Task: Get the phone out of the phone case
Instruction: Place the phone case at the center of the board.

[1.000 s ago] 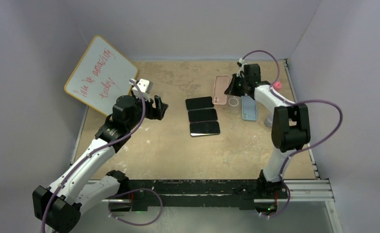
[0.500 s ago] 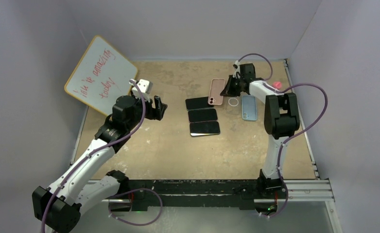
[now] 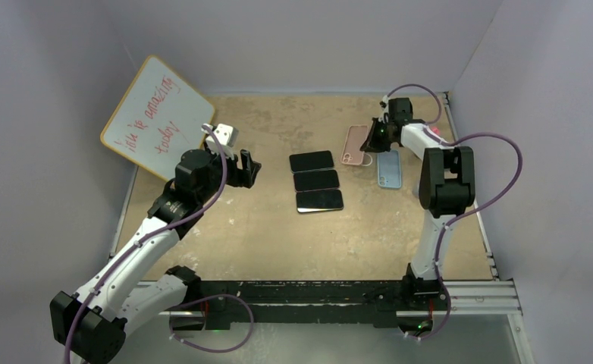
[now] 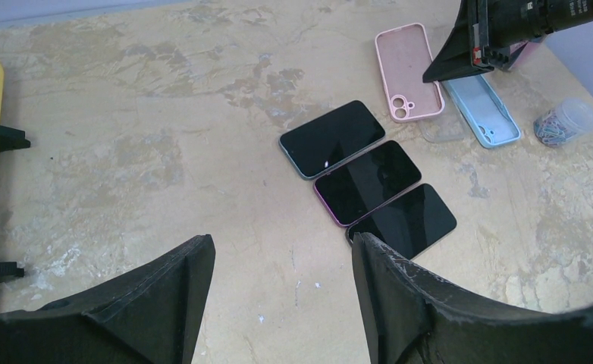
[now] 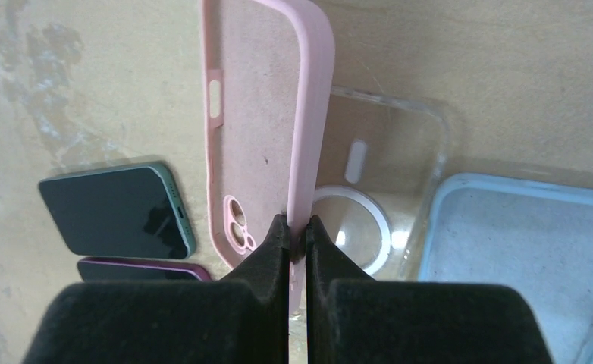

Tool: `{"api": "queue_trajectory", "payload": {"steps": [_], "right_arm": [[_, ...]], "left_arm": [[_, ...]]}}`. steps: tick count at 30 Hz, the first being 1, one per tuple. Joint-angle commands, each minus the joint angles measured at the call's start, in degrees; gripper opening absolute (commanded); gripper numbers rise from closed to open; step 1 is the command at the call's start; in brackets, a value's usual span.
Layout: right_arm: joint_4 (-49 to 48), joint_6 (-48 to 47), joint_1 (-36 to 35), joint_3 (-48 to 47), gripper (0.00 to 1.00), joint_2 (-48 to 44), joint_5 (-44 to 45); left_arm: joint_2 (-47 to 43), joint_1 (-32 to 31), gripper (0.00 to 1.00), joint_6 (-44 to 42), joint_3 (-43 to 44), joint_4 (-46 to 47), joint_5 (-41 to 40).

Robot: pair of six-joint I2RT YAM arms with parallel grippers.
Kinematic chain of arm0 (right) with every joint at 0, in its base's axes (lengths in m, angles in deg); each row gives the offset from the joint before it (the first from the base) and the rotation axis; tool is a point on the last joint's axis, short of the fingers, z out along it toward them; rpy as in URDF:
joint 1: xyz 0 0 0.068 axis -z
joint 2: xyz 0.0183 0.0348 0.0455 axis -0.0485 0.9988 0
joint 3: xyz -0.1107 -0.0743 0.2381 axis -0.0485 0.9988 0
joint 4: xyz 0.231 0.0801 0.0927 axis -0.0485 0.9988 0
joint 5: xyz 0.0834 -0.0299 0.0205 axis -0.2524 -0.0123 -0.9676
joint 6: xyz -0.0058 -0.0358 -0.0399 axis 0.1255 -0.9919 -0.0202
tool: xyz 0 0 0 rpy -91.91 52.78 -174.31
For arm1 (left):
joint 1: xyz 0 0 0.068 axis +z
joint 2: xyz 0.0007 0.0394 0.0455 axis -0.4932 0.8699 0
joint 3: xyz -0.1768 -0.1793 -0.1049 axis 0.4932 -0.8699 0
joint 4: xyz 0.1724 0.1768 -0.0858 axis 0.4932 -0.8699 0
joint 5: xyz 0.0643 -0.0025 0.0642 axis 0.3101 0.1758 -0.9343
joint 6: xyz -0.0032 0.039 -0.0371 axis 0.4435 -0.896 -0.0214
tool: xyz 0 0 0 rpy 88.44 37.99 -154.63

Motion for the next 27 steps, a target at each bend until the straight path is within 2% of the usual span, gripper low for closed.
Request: {"api": "queue_trajectory", "payload": {"steps": [1,17,19,27], "right_arm": [[5.8,-3.3,-0.4,-0.7,0.0,-3.4,8.2],[12.4,-6.6,-0.3,2.9,0.0,-9.9,23.4],[12.4,-7.0,-0.3,2.8,0.0,-10.7,22.1],[10.7,-10.0,-0.3,0.6,0.0,-12.7,7.6]], "left_arm": [[-0.7,0.2,0.69,-0.6,-0.3,1.3,0.7],[-0.1,0.2,0.69,-0.3,-0.4,1.5,2.4],[-0.2,0.2,0.69,-0.3,-0.5,1.5,2.5],[-0.2,0.2,0.69,-0.3,-0.5,1.5,2.4]]}}
